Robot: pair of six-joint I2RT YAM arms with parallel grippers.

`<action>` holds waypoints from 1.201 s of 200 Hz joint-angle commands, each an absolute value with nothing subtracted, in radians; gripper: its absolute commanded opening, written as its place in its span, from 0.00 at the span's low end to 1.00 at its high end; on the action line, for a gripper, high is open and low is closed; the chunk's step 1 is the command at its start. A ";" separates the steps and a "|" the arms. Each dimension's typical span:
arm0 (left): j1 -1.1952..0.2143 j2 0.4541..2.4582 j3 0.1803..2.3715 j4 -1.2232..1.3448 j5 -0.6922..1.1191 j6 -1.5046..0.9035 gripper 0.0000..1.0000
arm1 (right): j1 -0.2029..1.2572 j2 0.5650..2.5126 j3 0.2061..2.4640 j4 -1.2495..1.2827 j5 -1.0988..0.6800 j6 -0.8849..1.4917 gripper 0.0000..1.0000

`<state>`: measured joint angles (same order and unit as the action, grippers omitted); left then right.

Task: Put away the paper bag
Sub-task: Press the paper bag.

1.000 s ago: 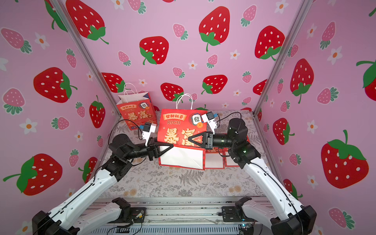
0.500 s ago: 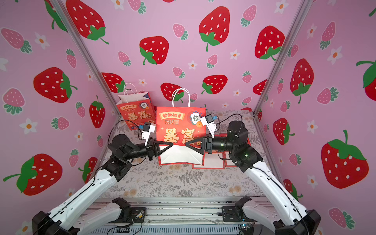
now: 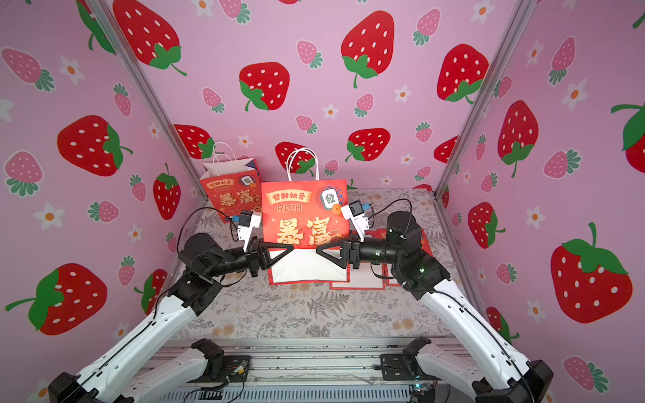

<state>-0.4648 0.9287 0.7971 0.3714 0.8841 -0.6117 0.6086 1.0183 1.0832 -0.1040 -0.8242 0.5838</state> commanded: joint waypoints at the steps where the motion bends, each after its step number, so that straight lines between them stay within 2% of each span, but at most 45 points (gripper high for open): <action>1: -0.463 0.913 0.819 0.423 0.914 -0.629 0.00 | 0.616 0.992 1.079 -0.135 -0.822 0.547 0.62; 36: -0.465 0.926 0.827 0.421 0.975 -0.631 0.00 | 0.617 0.990 1.092 -0.143 -0.835 0.541 0.42; 80: -0.468 0.937 0.830 0.425 0.977 -0.638 0.00 | 0.618 1.002 1.102 -0.142 -0.853 0.545 0.06; 86: -0.468 0.937 0.831 0.425 0.971 -0.640 0.04 | 0.618 1.003 1.100 -0.144 -0.853 0.545 0.03; 94: -0.468 0.934 0.833 0.420 0.954 -0.640 0.19 | 0.618 1.002 1.097 -0.149 -0.855 0.543 0.00; 106: -0.466 0.913 0.842 0.359 0.872 -0.616 0.38 | 0.618 0.999 1.094 -0.163 -0.859 0.535 0.00; 121: -0.466 0.882 0.848 0.315 0.768 -0.608 0.54 | 0.619 0.993 1.093 -0.187 -0.866 0.519 0.00; 139: -0.466 0.858 0.833 0.356 0.718 -0.635 0.65 | 0.619 0.986 1.090 -0.212 -0.879 0.507 0.00; 162: -0.466 0.858 0.830 0.400 0.719 -0.668 0.66 | 0.623 0.987 1.094 -0.246 -0.903 0.488 0.00; 187: -0.467 0.887 0.830 0.415 0.718 -0.685 0.60 | 0.633 0.991 1.101 -0.279 -0.916 0.466 0.00; 192: -0.466 0.893 0.828 0.418 0.716 -0.689 0.55 | 0.636 0.992 1.106 -0.288 -0.918 0.459 0.00; 203: -0.466 0.908 0.830 0.423 0.716 -0.693 0.34 | 0.643 0.997 1.117 -0.314 -0.915 0.443 0.01; 215: -0.466 0.922 0.832 0.418 0.712 -0.695 0.17 | 0.647 1.001 1.126 -0.339 -0.906 0.429 0.02; 230: -0.467 0.930 0.837 0.398 0.705 -0.686 0.01 | 0.648 1.003 1.132 -0.366 -0.892 0.415 0.05; 240: -0.466 0.928 0.838 0.381 0.695 -0.677 0.00 | 0.648 1.002 1.135 -0.378 -0.879 0.408 0.07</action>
<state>-0.4675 0.9306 0.8032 0.3771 0.7246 -0.6926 0.6350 1.0054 1.0992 -0.3134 -0.8795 0.4549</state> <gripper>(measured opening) 0.048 0.052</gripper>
